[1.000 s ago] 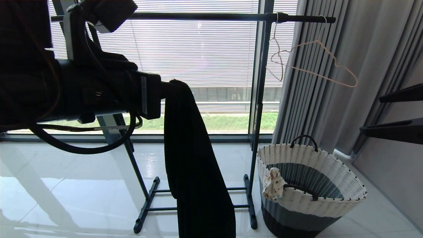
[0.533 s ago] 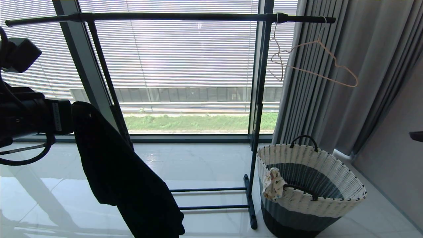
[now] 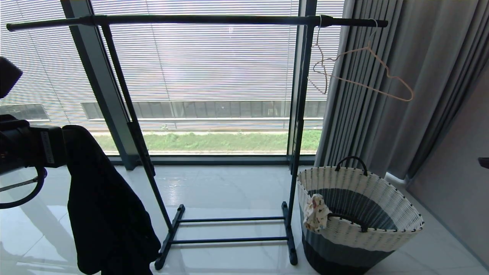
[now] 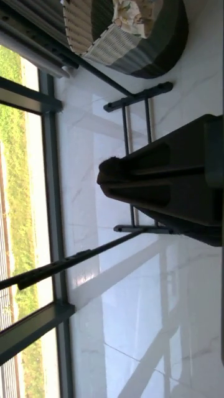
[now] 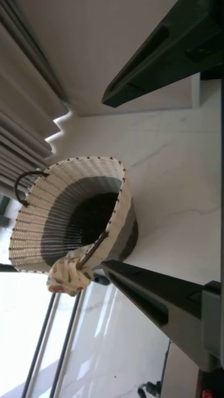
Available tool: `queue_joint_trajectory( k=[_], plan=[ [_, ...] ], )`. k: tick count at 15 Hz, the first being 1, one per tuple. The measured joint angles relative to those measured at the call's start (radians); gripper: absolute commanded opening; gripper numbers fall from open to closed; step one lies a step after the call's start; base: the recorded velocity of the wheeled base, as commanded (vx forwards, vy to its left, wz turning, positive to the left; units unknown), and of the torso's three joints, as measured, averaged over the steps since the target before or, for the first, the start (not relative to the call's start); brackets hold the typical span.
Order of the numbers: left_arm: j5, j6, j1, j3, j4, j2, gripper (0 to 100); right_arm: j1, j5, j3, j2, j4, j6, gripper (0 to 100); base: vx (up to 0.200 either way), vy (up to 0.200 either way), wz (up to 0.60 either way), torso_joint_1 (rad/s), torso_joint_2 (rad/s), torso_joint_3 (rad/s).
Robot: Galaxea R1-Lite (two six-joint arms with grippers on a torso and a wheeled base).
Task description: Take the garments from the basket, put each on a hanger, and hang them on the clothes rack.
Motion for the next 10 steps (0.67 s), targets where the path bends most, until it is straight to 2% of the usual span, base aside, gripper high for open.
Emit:
queue_joint_trajectory(
  k=[2,6,9,10],
  plan=[
    [0.003,0.030,0.000,0.042,-0.069,-0.002,0,0.001,0.001,0.000,-0.002,-0.001,-0.001,100,0.000,0.000,0.00,0.132,-0.37,-0.227],
    [0.005,0.071,0.000,0.082,-0.102,-0.003,0,0.000,0.000,-0.002,-0.004,-0.001,0.000,100,0.000,0.000,0.00,0.176,-0.45,-0.272],
    [0.006,0.103,0.001,0.124,-0.205,-0.005,0,0.000,0.000,-0.002,-0.003,-0.001,0.000,100,0.000,0.000,0.00,0.199,-0.47,-0.281],
    [0.006,0.104,0.001,0.137,-0.211,-0.006,0,0.000,0.000,-0.002,-0.003,-0.001,0.000,100,0.000,0.000,0.00,0.212,-0.49,-0.286]
  ],
)
